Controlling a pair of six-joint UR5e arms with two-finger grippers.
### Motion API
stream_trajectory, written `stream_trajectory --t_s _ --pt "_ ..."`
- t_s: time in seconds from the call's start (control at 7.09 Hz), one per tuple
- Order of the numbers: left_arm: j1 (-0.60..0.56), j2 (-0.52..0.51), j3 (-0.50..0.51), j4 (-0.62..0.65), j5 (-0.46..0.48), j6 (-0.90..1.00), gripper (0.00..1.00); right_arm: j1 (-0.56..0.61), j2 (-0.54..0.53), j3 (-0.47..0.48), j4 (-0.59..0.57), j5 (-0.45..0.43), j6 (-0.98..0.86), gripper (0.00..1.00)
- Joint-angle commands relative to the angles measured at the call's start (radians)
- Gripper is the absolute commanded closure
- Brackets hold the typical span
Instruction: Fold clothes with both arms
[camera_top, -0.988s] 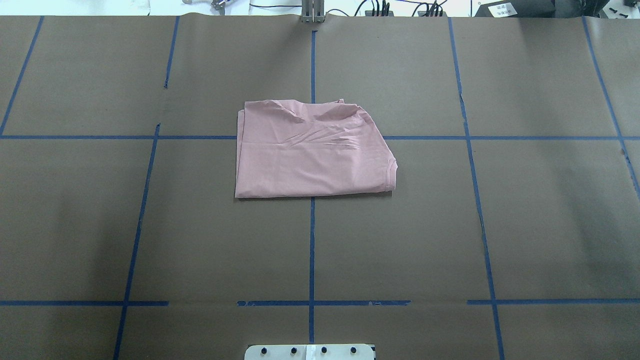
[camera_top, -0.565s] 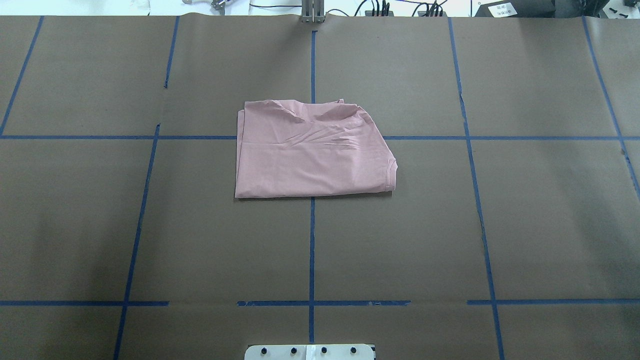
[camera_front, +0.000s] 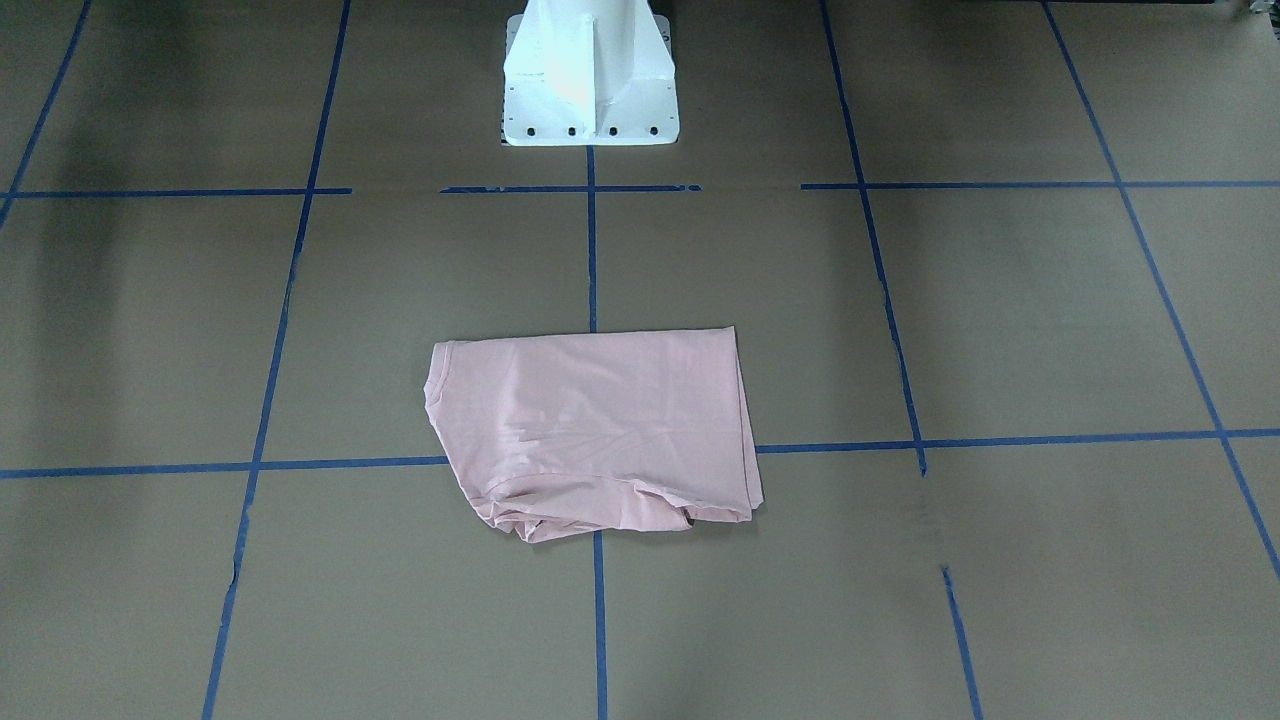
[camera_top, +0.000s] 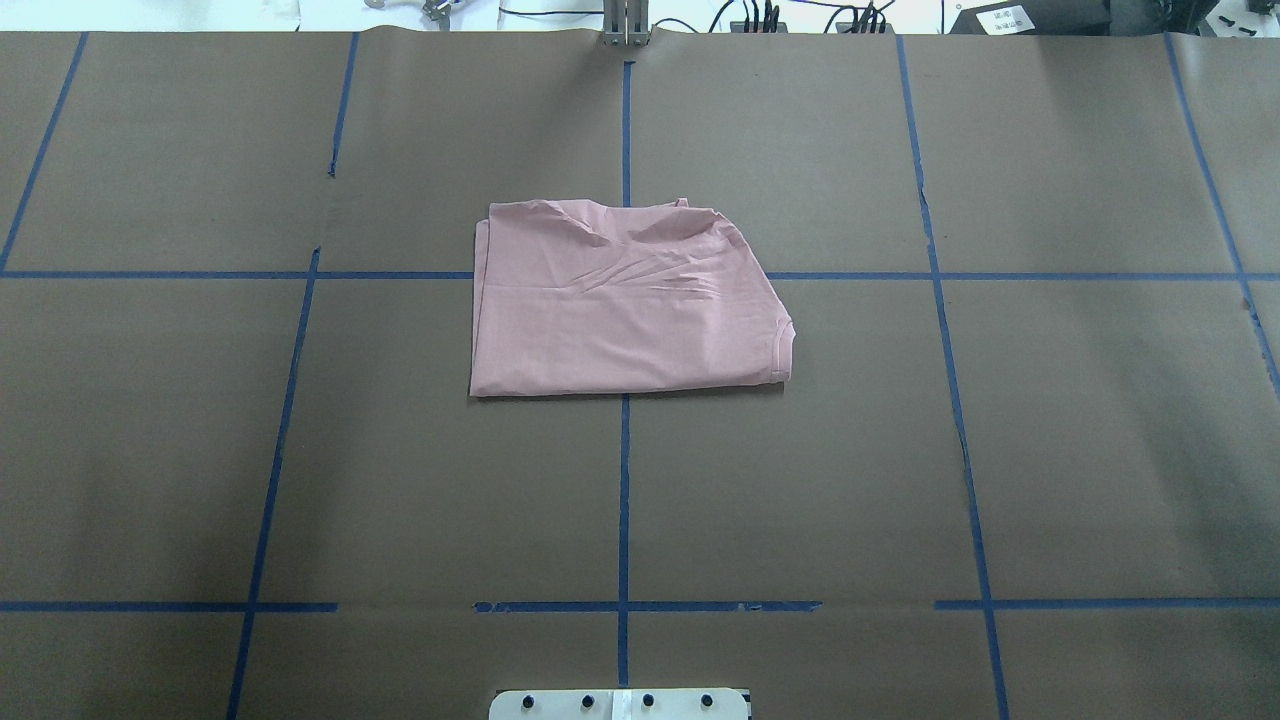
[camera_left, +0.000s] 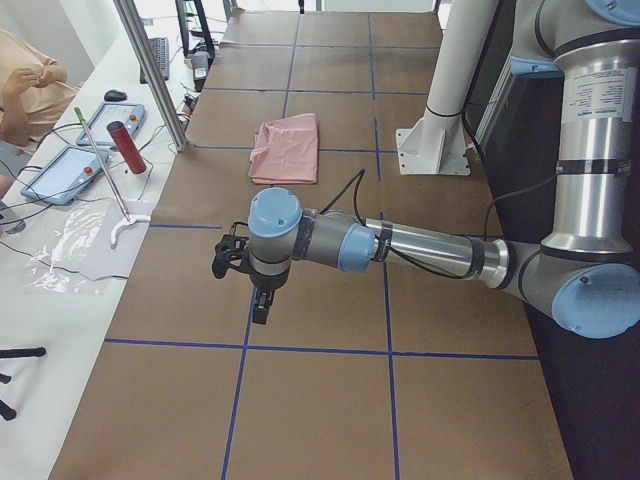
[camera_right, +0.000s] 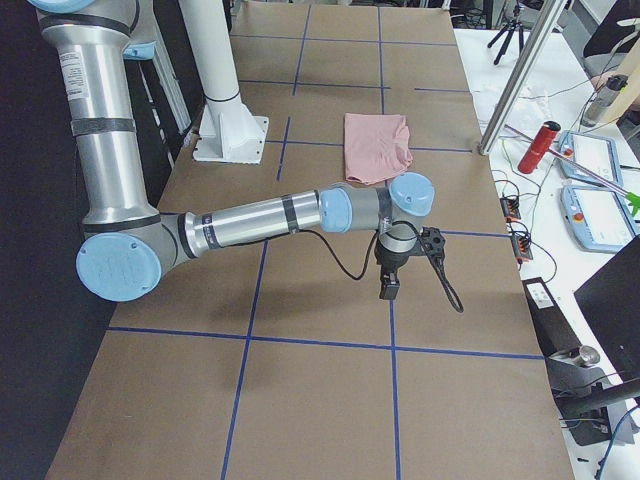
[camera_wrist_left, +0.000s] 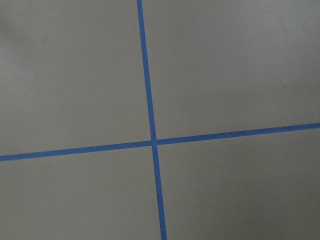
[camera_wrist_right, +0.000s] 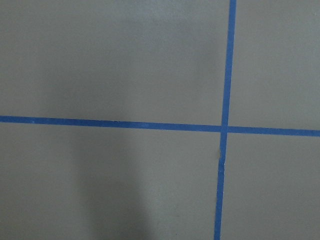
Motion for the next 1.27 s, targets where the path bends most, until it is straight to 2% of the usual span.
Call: stream_trajectory --t_s 0.0,0.14,0.28,0.42,0.56,1.13 --pt "0.002 0.011 -0.011 -0.001 0.016 -0.002 0.0 -0.009 -0.008 -0.042 0.0 0.001 0.006 0.0" --pt "0.003 0.065 -0.022 -0.007 0.027 0.006 0.0 -0.009 -0.007 -0.049 0.0 0.003 0.007 0.0" --pt "0.004 0.073 0.002 -0.06 0.01 -0.005 0.0 -0.009 -0.007 -0.052 0.002 0.003 0.003 0.0" --pt "0.004 0.072 0.018 -0.061 -0.038 -0.006 0.0 -0.007 -0.005 -0.062 0.023 0.017 0.003 0.0" --pt "0.004 0.063 0.053 -0.049 -0.104 -0.005 0.0 -0.004 -0.01 -0.089 0.037 0.07 0.003 0.0" --pt "0.003 0.048 0.062 -0.046 -0.106 -0.003 0.0 0.072 -0.015 -0.102 0.037 0.075 0.001 0.0"
